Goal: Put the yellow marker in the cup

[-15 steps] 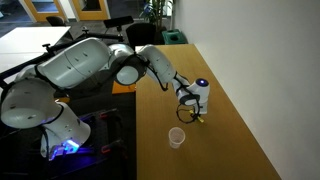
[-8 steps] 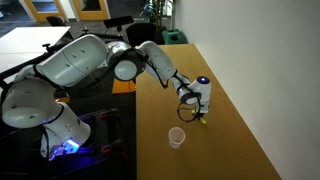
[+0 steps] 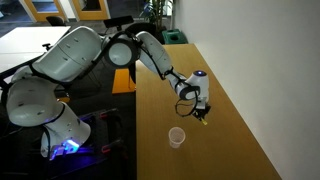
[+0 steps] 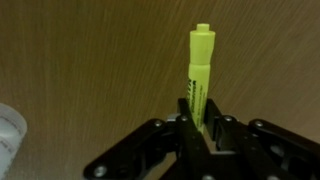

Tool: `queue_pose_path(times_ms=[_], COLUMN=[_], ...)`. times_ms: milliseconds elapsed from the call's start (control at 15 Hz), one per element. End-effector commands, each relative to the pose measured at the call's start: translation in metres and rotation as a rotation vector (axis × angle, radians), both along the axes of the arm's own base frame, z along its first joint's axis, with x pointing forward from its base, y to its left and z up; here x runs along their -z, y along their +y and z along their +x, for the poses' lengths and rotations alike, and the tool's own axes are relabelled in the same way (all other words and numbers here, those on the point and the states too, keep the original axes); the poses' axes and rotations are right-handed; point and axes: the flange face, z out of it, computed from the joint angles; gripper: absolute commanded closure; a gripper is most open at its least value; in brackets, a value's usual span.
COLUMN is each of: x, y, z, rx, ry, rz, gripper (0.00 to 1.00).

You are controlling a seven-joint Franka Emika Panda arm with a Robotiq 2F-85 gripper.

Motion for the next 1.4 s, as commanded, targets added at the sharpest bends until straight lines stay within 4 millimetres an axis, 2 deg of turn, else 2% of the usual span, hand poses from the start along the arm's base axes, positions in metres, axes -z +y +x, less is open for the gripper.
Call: queue_pose_path(times_ms=[0,333,733,1000,1333], x=[-0.025,-0.048,-0.087,-0.114,-0.142], y=[0.01,0.013,-0.004,-0.015,-0.015], z=[-0.019,-0.037,-0.065,-0.085,-0.106], rx=[0.104,0.229,0.347,0.415,0.484], ry=[0.001,-0.03,-0.027,0.036,0.209], rz=[-0.069,-0.156,-0.213,-0.248,-0.346], gripper=[0.95,0.95,0.95,0.95,0.95])
